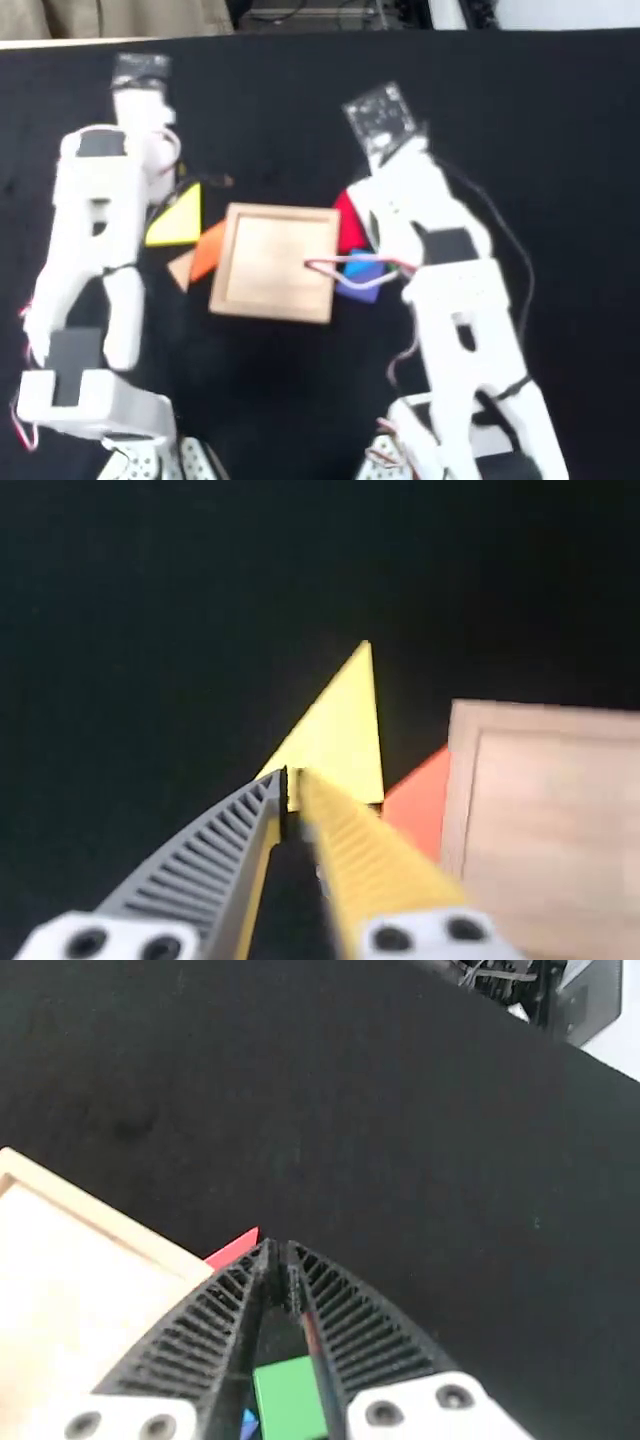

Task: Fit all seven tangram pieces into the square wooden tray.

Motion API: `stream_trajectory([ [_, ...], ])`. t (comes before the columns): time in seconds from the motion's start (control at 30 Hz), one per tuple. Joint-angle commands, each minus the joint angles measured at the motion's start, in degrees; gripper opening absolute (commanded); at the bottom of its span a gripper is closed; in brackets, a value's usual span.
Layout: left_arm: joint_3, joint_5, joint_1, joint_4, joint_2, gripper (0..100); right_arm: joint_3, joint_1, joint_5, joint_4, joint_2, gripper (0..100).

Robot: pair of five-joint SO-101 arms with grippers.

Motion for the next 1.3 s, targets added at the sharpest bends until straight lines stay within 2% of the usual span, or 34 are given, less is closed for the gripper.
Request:
stream_trajectory([
  [0.0,-0.66,-4.84,1.27,-2.20,2.99,19,4.53,0.70,-2.11,-8.35,-0.31,1.2],
  [0.13,-1.54,-4.75,-0.84,-8.26,5.89,19,11.74,1.76,-6.24,-17.23,-0.31,1.2],
  [0.3,-1.71,-11.43,-1.27,-10.11,8.79,20,18.07,1.76,-6.77,-25.85,-0.31,1.3],
  [0.43,-1.45,-18.37,-1.10,-9.85,11.78,20,18.68,1.76,-6.86,-26.11,-0.31,9.3],
  [0.6,-1.27,-23.74,-1.01,-9.23,16.35,20,18.07,1.76,-6.68,-26.46,3.38,19.6],
  [0.7,-3.12,-28.75,-1.01,-5.54,18.37,25,16.40,1.67,-6.59,-27.25,7.87,19.1],
  [0.77,-4.62,-29.10,-1.01,-4.48,19.52,29,14.64,1.67,-6.59,-27.25,11.30,19.1],
  [0.97,-6.37,-31.38,-0.92,-3.96,20.57,29,9.98,1.76,-6.42,-26.81,19.56,19.1],
  [1.13,-6.73,-35.16,-1.63,-4.48,20.57,29,9.71,1.76,-6.33,-26.81,20.00,19.1],
  [1.27,-6.20,-43.78,-1.10,-3.96,19.87,29,9.63,1.76,-5.71,-26.81,20.00,19.1],
])
